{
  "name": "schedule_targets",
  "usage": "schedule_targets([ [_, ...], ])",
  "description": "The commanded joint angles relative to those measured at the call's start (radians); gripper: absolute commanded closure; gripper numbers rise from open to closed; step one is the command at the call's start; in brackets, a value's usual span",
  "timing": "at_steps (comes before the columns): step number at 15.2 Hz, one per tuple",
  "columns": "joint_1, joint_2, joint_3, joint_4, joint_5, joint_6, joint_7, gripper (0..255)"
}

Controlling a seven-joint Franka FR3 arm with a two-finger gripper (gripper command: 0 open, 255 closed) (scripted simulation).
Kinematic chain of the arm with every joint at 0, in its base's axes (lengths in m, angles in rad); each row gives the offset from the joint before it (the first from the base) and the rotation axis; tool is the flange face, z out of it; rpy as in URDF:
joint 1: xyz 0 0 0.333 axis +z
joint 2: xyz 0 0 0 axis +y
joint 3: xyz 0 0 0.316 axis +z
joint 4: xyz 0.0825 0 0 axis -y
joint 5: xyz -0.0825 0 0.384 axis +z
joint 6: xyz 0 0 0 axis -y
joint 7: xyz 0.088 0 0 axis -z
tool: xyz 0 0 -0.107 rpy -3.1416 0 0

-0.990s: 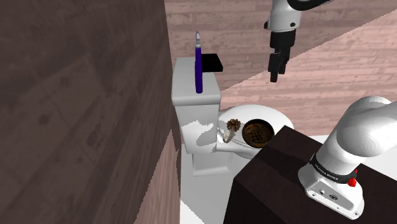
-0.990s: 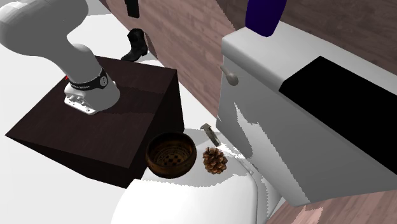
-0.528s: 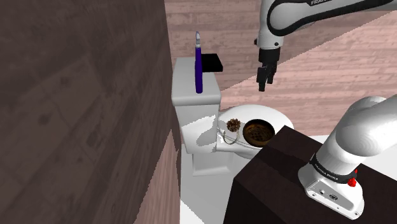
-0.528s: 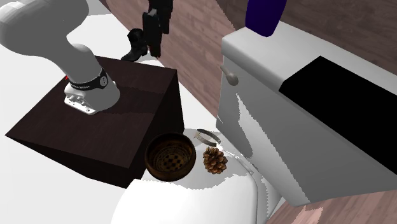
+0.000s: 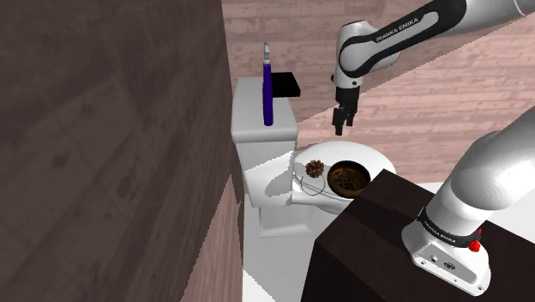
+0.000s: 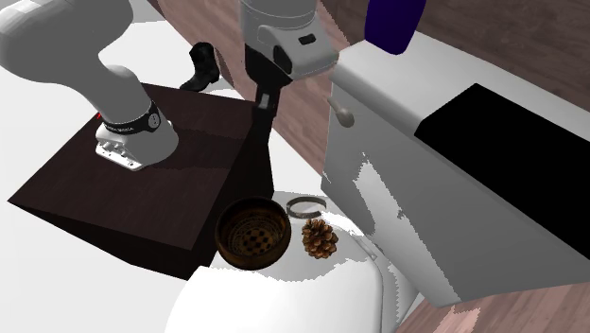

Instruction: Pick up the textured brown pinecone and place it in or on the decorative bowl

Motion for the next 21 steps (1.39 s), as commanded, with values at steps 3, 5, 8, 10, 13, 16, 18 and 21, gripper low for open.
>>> schedule_targets([
  [3, -0.007, 0.153, -0.024, 0.036, 0.017, 0.12, -0.037, 0],
  [5, -0.011, 0.232, -0.034, 0.061, 0.03, 0.173, -0.06, 0],
  [8, -0.019, 0.352, -0.045, 0.109, 0.056, 0.243, -0.097, 0],
  [10, -0.027, 0.432, -0.049, 0.148, 0.078, 0.284, -0.123, 0],
  [13, -0.042, 0.553, -0.048, 0.216, 0.112, 0.334, -0.161, 0],
  [16, -0.063, 0.674, -0.041, 0.295, 0.145, 0.372, -0.196, 0],
  [18, -0.078, 0.754, -0.034, 0.355, 0.164, 0.391, -0.216, 0],
  [21, -0.095, 0.834, -0.026, 0.42, 0.18, 0.404, -0.234, 0],
])
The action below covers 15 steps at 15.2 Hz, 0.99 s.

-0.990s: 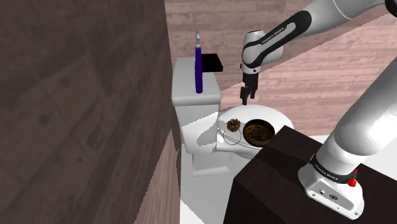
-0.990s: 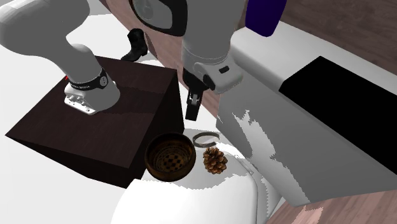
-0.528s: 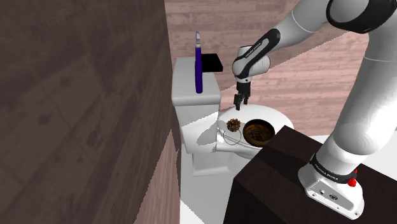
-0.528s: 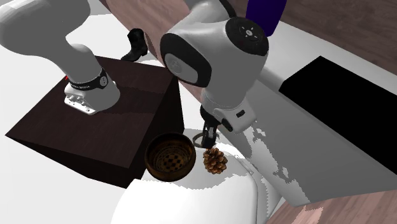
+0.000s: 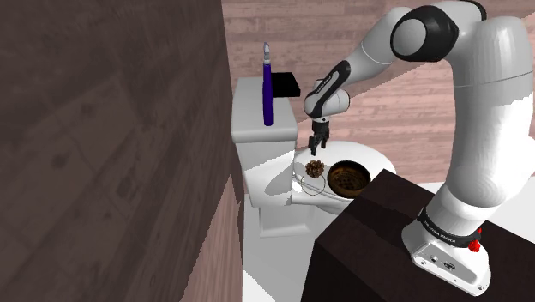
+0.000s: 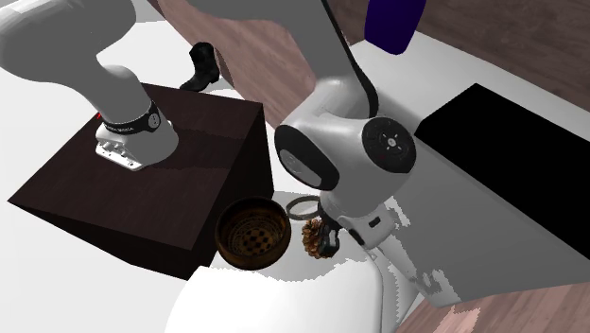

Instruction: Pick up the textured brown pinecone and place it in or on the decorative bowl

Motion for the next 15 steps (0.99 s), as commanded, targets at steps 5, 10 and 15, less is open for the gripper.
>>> schedule_targets([
  [5, -0.008, 0.072, 0.012, 0.017, 0.016, 0.056, -0.013, 0],
  [10, -0.011, 0.099, 0.017, 0.017, 0.023, 0.082, -0.017, 0],
  [15, -0.011, 0.099, 0.017, 0.017, 0.023, 0.082, -0.017, 0],
])
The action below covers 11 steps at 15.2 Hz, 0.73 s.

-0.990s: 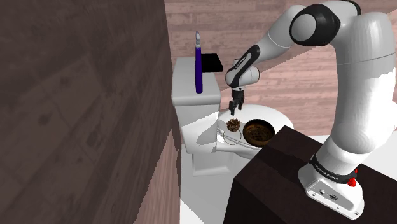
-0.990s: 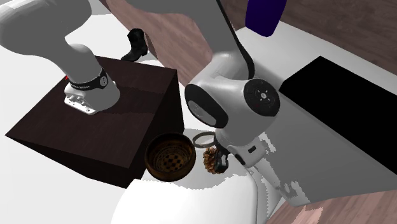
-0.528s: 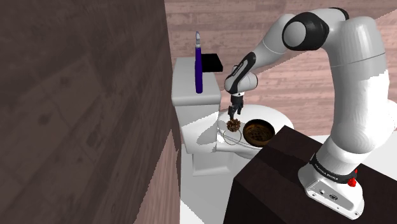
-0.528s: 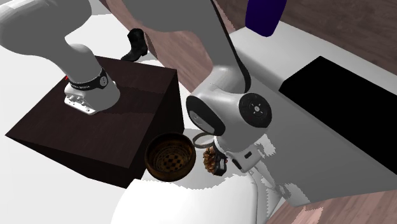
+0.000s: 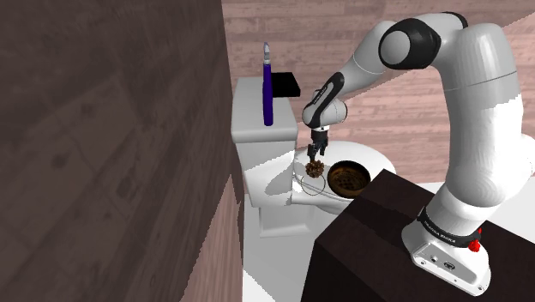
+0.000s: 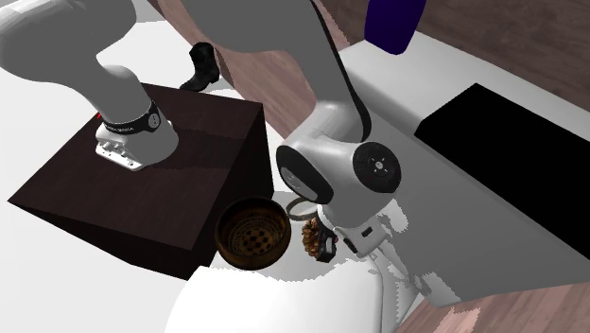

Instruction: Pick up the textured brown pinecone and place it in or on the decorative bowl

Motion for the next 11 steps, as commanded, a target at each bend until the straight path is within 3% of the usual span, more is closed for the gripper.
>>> schedule_targets([
  [1, 0.0, 0.0, 0.0, 0.0, 0.0, 0.0, 0.0, 255],
  [11, 0.001, -0.012, -0.002, -0.004, -0.002, -0.009, 0.002, 255],
])
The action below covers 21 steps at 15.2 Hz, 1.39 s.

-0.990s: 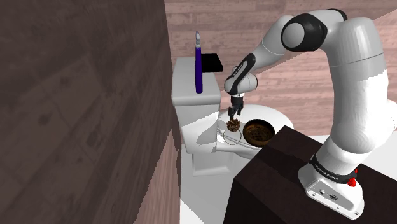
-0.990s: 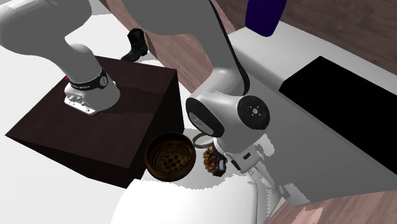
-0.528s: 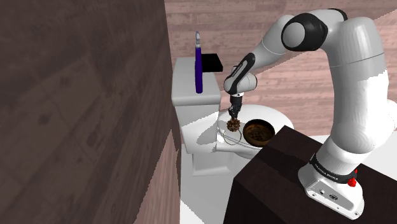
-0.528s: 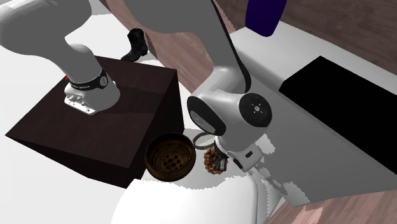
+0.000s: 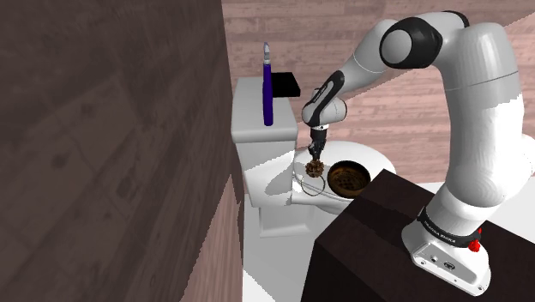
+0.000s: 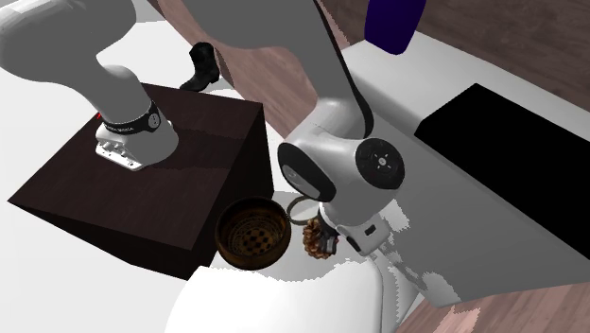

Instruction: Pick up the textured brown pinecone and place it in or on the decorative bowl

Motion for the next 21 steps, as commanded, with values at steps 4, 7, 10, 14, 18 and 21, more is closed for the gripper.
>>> schedule_targets([
  [4, 0.005, -0.052, -0.011, -0.021, -0.011, -0.04, 0.008, 255],
  [7, 0.022, -0.103, -0.013, -0.145, -0.003, 0.117, 0.02, 0],
  [10, 0.053, -0.159, -0.014, -0.305, 0.01, 0.336, 0.044, 0],
  [14, 0.038, -0.099, 0.005, -0.286, 0.027, 0.377, 0.03, 0],
  [18, 0.029, -0.06, 0.017, -0.272, 0.035, 0.402, 0.023, 0],
  [21, 0.029, -0.06, 0.017, -0.272, 0.035, 0.402, 0.024, 0],
])
